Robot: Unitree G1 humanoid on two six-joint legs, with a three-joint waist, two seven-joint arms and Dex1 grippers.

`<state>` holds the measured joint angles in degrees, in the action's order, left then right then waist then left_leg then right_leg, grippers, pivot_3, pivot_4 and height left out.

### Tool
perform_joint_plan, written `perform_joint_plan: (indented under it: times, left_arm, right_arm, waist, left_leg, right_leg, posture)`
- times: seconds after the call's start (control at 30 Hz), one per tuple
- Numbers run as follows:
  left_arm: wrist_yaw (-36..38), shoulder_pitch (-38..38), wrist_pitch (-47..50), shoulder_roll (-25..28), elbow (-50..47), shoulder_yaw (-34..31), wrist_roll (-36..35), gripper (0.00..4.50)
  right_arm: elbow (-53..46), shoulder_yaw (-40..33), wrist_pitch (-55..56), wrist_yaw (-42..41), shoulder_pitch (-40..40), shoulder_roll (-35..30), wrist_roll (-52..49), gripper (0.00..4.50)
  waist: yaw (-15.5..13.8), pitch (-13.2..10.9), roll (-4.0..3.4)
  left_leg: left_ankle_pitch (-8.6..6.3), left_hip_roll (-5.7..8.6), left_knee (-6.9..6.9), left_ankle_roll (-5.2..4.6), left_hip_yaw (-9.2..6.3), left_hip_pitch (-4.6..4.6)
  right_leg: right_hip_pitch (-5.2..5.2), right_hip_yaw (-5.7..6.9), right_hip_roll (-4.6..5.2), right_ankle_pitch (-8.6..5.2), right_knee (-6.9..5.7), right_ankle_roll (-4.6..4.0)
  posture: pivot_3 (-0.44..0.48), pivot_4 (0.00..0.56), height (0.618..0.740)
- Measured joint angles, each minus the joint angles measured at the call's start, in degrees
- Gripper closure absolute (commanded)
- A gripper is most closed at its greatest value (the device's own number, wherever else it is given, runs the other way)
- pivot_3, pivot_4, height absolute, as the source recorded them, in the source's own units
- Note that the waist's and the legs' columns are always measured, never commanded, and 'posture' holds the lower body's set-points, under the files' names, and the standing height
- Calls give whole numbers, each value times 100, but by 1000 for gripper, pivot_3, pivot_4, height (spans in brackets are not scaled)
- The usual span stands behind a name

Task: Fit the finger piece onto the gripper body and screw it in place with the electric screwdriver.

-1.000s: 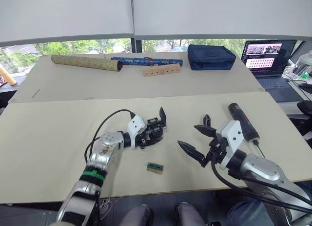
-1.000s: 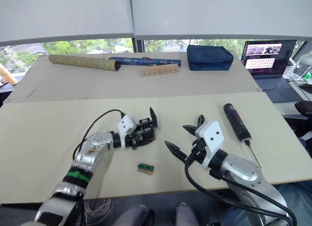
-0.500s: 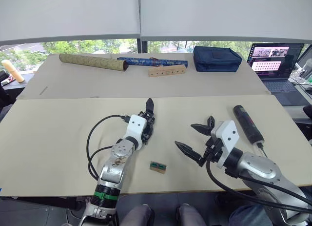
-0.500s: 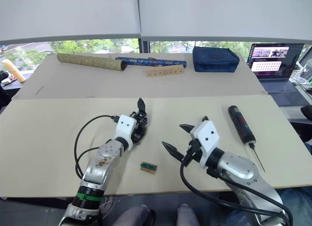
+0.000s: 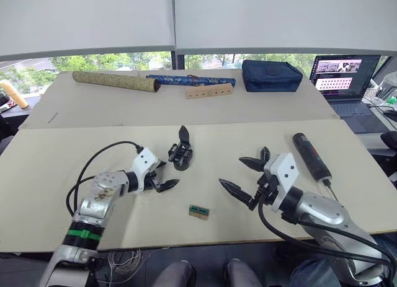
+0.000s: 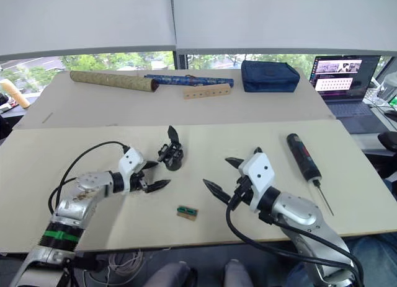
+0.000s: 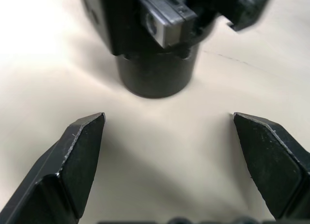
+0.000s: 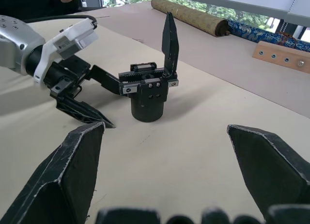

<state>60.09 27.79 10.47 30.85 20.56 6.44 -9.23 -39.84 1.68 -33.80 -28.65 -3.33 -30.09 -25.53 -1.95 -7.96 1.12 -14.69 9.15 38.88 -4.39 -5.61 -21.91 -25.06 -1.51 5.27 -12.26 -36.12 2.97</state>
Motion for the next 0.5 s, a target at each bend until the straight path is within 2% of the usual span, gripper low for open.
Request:
perform_joint_plan:
  times: [0.07, 0.2, 0.33, 0.47, 0.5]
  left_arm:
    - [379, 577, -653, -75, 927, 80, 61, 25]
    - [680, 1421, -1300, -411, 2222, 145, 230, 25]
    - [732, 1830, -1869, -764, 3055, 188, 342, 25]
    - [718, 1952, -2272, -818, 3554, 68, 368, 1805]
    - [720, 1951, -2281, -839, 3592, 25, 352, 1914]
  right_arm:
    - [-12, 25, 3, -3, -36, 27, 3, 0]
    - [-60, 72, -25, 53, -30, 42, 10, 0]
    - [-225, 221, -130, 138, -46, 81, -1, 0]
    - [-293, 211, -218, 180, -11, 80, -15, 0]
    - [-301, 211, -232, 180, 2, 80, -16, 0]
  waist:
    - [-23, 0, 2]
    - [-15, 1, 3]
    - [22, 2, 4]
    - [72, 2, 4]
    - [73, 2, 5]
  left_leg:
    - [1, 2, 7, -11, -2, -14]
    - [10, 5, 8, -54, -1, -21]
    - [10, 4, 10, -57, -2, -40]
    - [12, 2, 11, -54, -3, -38]
    - [13, 2, 13, -53, -4, -38]
  right_leg:
    - [-7, 10, 5, 4, 4, -4]
    - [-8, 33, 16, 4, 5, -4]
    - [-10, 49, 30, 4, 2, -3]
    - [-8, 52, 37, 4, -3, -3]
    - [-8, 54, 35, 4, -6, -3]
  posture:
    - [0, 150, 740]
    - [0, 150, 740]
    - [0, 150, 740]
    - [0, 150, 740]
    - [0, 150, 740]
